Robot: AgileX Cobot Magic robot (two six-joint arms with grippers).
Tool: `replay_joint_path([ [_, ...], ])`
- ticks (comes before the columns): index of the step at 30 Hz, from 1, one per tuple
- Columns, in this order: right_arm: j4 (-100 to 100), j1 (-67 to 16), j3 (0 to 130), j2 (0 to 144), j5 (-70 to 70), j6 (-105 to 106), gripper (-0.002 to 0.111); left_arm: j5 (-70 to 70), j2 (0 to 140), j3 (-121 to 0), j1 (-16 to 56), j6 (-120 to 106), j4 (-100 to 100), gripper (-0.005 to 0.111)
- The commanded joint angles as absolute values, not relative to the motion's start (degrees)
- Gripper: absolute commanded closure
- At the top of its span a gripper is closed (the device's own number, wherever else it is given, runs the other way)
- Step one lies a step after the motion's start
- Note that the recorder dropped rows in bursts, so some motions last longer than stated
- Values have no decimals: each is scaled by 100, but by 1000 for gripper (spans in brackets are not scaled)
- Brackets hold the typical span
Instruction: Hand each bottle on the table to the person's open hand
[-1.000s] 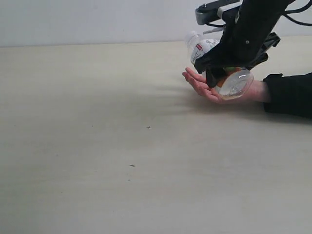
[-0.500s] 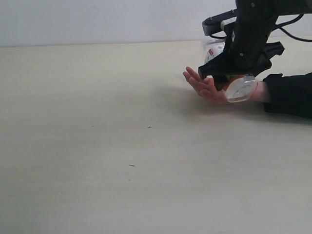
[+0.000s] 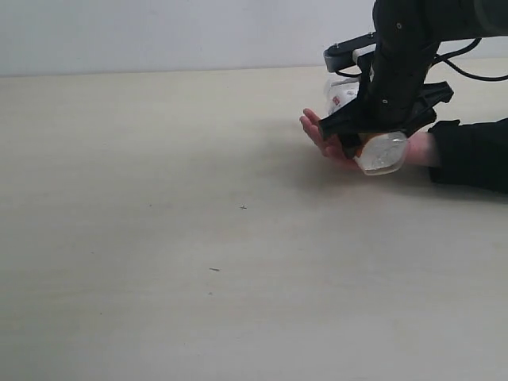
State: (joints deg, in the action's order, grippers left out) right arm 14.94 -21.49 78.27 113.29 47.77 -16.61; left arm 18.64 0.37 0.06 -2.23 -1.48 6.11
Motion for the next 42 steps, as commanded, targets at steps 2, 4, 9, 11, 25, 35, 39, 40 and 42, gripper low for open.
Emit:
replay_joint_path([
  [2, 1497, -2135, 7826, 11274, 4722, -1724, 13, 1842, 0, 0, -205, -128, 593, 106],
  [4, 1497, -2135, 7826, 11261, 4737, -1724, 9, 1842, 0, 0, -205, -128, 593, 106],
  [9, 1563, -2135, 7826, 11077, 4713, -1724, 8, 1842, 0, 0, -205, -128, 593, 106],
  [11, 1626, -2135, 7826, 10801, 4687, -1724, 8, 1842, 0, 0, -205, -128, 593, 106],
  [25, 1459, -2135, 6650, 6974, 4805, -1652, 106, 1842, 0, 0, -205, -128, 593, 106],
  [35, 592, -2135, 3052, 2730, 3944, -1346, 108, 1842, 0, 0, -205, -128, 593, 106],
  [39, 470, -2135, 2486, 1327, 3090, -1453, 108, 1842, 0, 0, -205, -128, 593, 106],
  [40, 567, -2135, 2439, 1075, 3021, -1453, 108, 1842, 0, 0, -205, -128, 593, 106],
  [42, 670, -2135, 2429, 698, 3060, -1453, 108, 1842, 0, 0, -205, -128, 593, 106],
])
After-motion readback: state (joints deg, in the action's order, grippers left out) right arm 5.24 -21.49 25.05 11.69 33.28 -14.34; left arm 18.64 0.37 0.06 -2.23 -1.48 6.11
